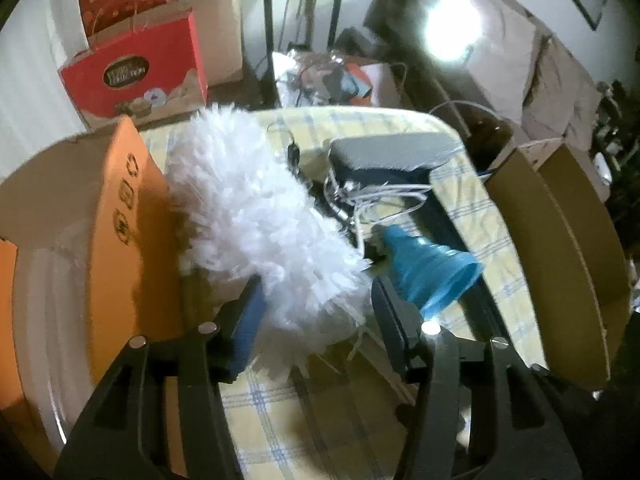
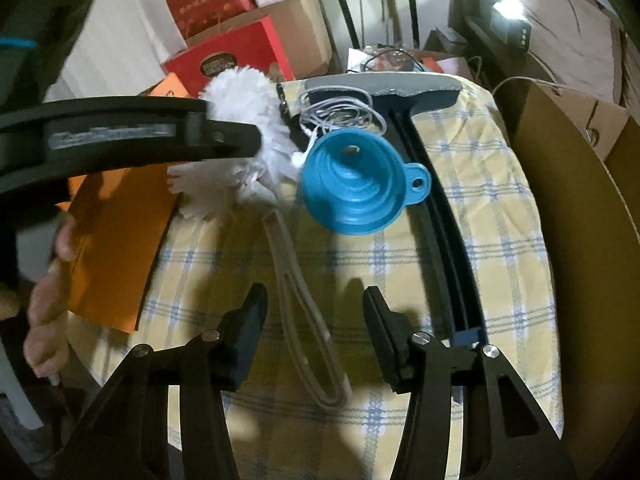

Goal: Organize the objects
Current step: 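Move the left gripper to the white feather duster handle, then close the left gripper on the feather duster and lift it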

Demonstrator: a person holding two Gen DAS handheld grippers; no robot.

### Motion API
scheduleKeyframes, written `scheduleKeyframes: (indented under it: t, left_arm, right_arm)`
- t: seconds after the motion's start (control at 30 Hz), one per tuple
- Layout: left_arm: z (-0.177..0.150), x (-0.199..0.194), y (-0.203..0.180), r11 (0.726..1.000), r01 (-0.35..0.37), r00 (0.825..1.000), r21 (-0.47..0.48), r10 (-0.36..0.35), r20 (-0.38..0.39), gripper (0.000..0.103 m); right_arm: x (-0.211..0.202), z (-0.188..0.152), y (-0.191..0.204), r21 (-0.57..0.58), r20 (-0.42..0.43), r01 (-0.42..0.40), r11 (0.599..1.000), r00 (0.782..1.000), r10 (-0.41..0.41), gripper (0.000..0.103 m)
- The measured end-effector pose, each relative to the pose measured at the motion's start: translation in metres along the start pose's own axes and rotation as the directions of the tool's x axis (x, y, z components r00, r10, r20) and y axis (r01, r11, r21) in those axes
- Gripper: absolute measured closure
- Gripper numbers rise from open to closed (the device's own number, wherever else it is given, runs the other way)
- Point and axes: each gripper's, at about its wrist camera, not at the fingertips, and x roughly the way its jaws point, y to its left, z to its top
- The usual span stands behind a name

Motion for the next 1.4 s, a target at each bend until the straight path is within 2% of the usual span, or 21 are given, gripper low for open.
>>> scheduleKeyframes:
  t: [0.17,0.2,0.27,0.3,0.33,0.43,0.5,0.63,0.67,0.77,0.87,1.0,1.07,1.13,1.17,1.2,1.4]
  left_arm:
    - [-0.002,0.016,0.005,0.999,-0.001,1.000,-0.040,0.000,-0.031,0.054]
    - [-0.002,0.018,0.005,0.999,-0.004,0.999,-0.043,0.003,-0.033,0.061]
    - [-0.003,0.018,0.004,0.999,-0.002,1.000,-0.034,0.001,-0.027,0.068]
    - [-0.004,0.016,0.002,1.000,-0.014,1.000,-0.023,0.013,-0.022,0.076]
    - [-0.004,0.014,0.001,0.999,-0.033,0.999,-0.013,0.033,-0.014,0.078]
    - [-0.005,0.007,0.000,0.999,-0.031,1.000,-0.022,0.031,0.005,0.082]
    - [-0.006,0.000,0.002,0.999,-0.024,0.999,-0.032,0.025,0.020,0.083]
    - [-0.004,-0.013,0.001,0.999,-0.009,0.999,-0.032,0.011,0.046,0.085]
    - [-0.004,-0.017,0.001,0.999,-0.004,0.999,-0.033,0.006,0.054,0.085]
    - [-0.005,-0.027,-0.001,1.000,-0.011,0.996,-0.014,0.012,0.083,0.086]
    - [-0.007,-0.030,-0.005,1.000,-0.030,0.995,0.005,0.029,0.095,0.088]
    - [-0.008,-0.031,-0.004,1.000,-0.018,0.996,-0.002,0.018,0.093,0.089]
    - [-0.008,-0.031,-0.004,1.000,-0.013,0.995,-0.003,0.013,0.094,0.089]
    - [-0.010,-0.032,-0.004,1.000,0.003,0.996,-0.011,-0.002,0.092,0.089]
    - [-0.011,-0.032,-0.004,1.000,0.007,0.996,-0.011,-0.006,0.092,0.089]
    - [-0.011,-0.033,-0.004,1.000,0.008,0.995,-0.009,-0.007,0.095,0.089]
    - [-0.010,-0.047,-0.001,0.999,0.052,0.992,-0.016,-0.050,0.118,0.089]
  right_arm:
    - [0.008,0.000,0.005,-0.014,-0.007,0.002,1.000,1.000,-0.002,0.051]
    - [0.009,0.000,0.005,-0.014,-0.008,0.003,1.000,1.000,-0.003,0.052]
    - [0.010,0.000,0.008,-0.019,-0.006,0.003,1.000,1.000,-0.003,0.055]
    - [0.010,0.000,0.009,-0.025,-0.006,0.007,1.000,1.000,-0.007,0.056]
    - [0.010,0.000,0.010,-0.032,-0.007,0.010,0.999,1.000,-0.011,0.057]
    - [0.012,0.000,0.012,-0.044,-0.009,0.013,0.999,1.000,-0.013,0.062]
    - [0.013,0.000,0.012,-0.060,-0.010,0.035,0.998,0.999,-0.036,0.071]
    - [0.012,0.000,0.011,-0.057,-0.018,0.019,0.998,1.000,-0.020,0.080]
    - [0.012,0.000,0.012,-0.059,-0.021,0.011,0.998,1.000,-0.012,0.085]
    - [0.010,-0.001,0.013,-0.056,-0.023,-0.019,0.998,1.000,0.018,0.089]
    - [0.002,0.000,0.013,-0.047,-0.002,-0.027,0.999,1.000,0.027,0.089]
    - [-0.012,0.004,0.011,0.005,0.000,-0.101,0.995,0.995,0.101,0.074]
    - [-0.018,0.006,0.014,-0.014,0.003,-0.091,0.996,0.996,0.091,0.075]
    - [-0.021,0.007,0.017,-0.033,0.004,-0.074,0.997,0.997,0.075,0.080]
    - [-0.022,0.006,0.019,-0.039,0.006,-0.077,0.996,0.997,0.077,0.089]
    - [-0.022,0.007,0.020,-0.046,0.005,-0.076,0.996,0.997,0.076,0.093]
    - [-0.025,0.007,0.025,-0.064,0.019,-0.062,0.996,0.998,0.063,0.096]
